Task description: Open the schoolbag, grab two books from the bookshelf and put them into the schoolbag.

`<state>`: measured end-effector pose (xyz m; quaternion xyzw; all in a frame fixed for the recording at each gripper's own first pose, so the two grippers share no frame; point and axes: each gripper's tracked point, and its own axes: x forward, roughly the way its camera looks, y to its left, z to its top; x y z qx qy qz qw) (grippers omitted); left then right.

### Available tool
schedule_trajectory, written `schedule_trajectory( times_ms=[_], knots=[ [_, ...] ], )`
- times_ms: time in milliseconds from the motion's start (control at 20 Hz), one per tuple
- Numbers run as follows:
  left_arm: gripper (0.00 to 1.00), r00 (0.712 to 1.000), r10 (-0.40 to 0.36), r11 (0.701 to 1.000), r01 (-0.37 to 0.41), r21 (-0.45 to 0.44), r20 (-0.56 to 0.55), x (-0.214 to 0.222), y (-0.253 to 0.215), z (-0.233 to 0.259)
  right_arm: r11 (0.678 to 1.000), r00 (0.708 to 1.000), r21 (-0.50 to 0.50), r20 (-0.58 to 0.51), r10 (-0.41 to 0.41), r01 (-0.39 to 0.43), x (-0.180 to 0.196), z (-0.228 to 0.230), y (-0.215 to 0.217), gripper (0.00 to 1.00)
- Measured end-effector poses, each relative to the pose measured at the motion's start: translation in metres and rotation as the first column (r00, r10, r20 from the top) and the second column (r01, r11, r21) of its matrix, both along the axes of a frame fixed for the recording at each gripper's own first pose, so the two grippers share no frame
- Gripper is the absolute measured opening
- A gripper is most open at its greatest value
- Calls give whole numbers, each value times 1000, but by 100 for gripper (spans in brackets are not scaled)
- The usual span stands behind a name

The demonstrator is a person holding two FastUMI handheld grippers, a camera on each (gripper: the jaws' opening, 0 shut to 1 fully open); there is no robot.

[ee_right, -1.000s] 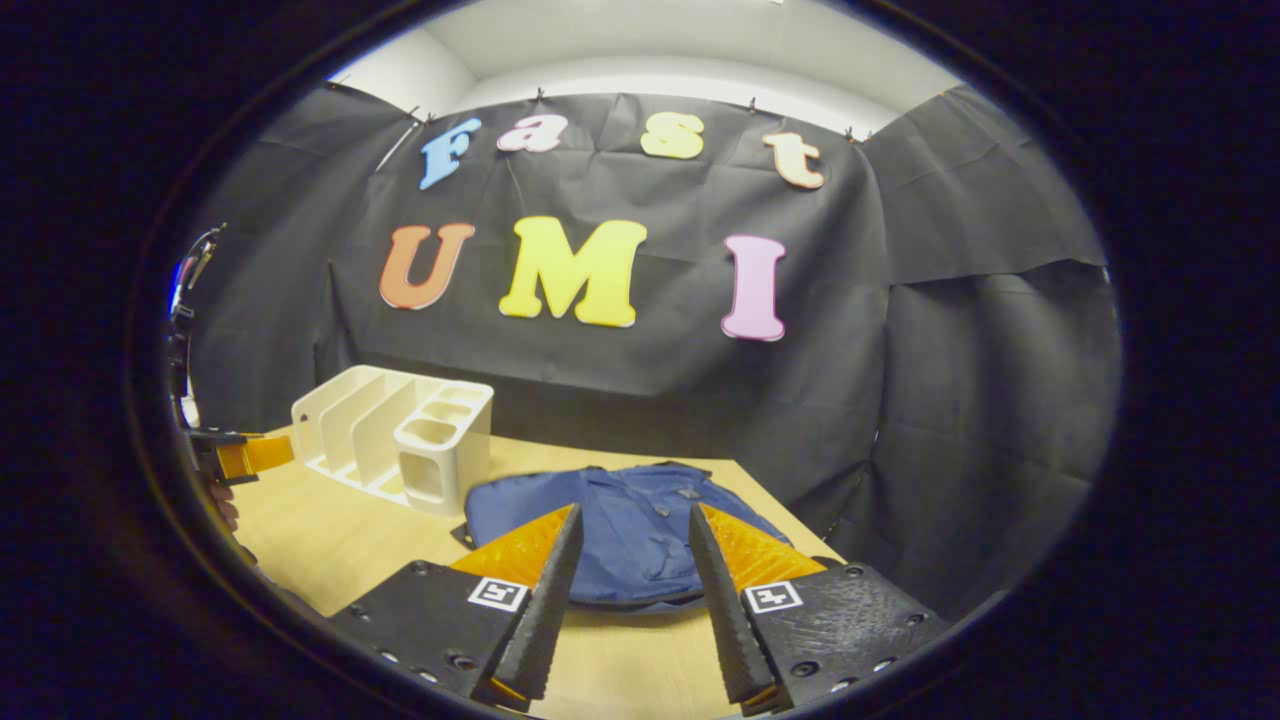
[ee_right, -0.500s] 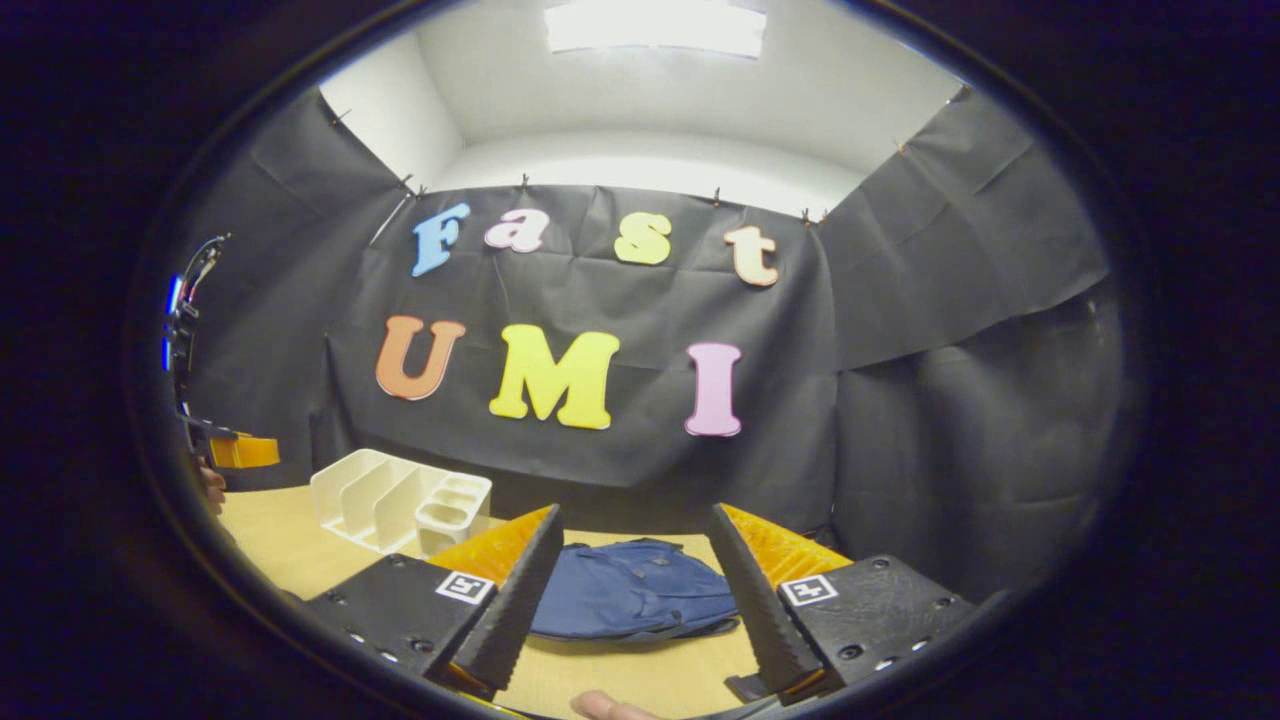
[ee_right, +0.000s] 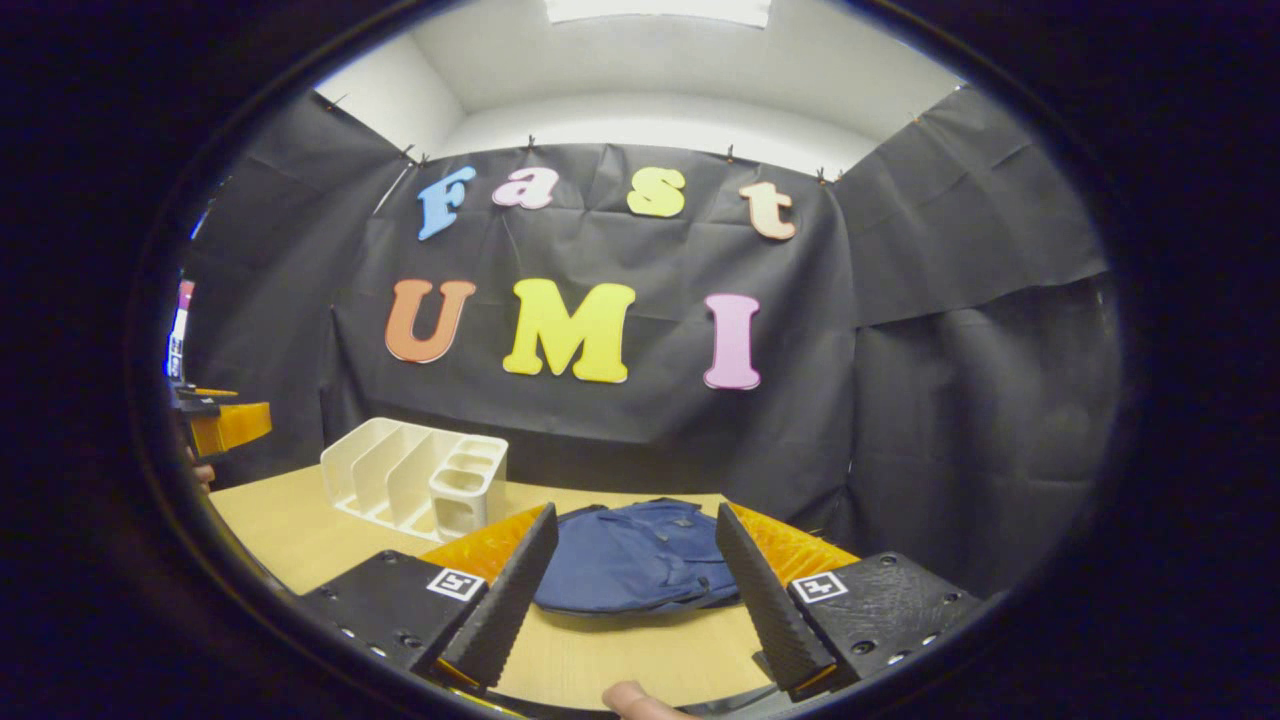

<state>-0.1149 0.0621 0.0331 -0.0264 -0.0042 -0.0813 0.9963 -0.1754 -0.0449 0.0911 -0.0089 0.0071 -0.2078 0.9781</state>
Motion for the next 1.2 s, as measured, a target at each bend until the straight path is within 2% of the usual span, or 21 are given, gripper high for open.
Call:
schedule_trajectory(
  times_ms=[50, 200, 950, 1000, 1100, 1200],
  knots=[
    [97, 1000, -13, 1000, 13, 13, -10, -1, -3, -3, 1000, 1000, 5, -16, -4, 4, 4, -6, -2, 95],
    [99, 1000, 2, 998, 0, 59, -25, 1, -9, -9, 1000, 998, -1, -60, -27, 27, 11, -19, -10, 97],
    [98, 998, 21, 999, -18, 45, -56, 10, -4, -17, 1000, 995, 3, -99, -3, 3, 16, -31, -8, 95],
    [99, 998, 23, 999, -21, 49, -55, 9, -4, -18, 1000, 995, 3, -102, -4, 4, 16, -31, -8, 93],
    [98, 998, 30, 998, -27, 56, -53, 11, -7, -18, 1000, 994, 2, -108, -4, 4, 16, -32, -8, 97],
    [98, 998, 30, 998, -27, 63, -48, 11, -8, -18, 1000, 994, 5, -113, -2, 3, 16, -35, -8, 95]
  ],
)
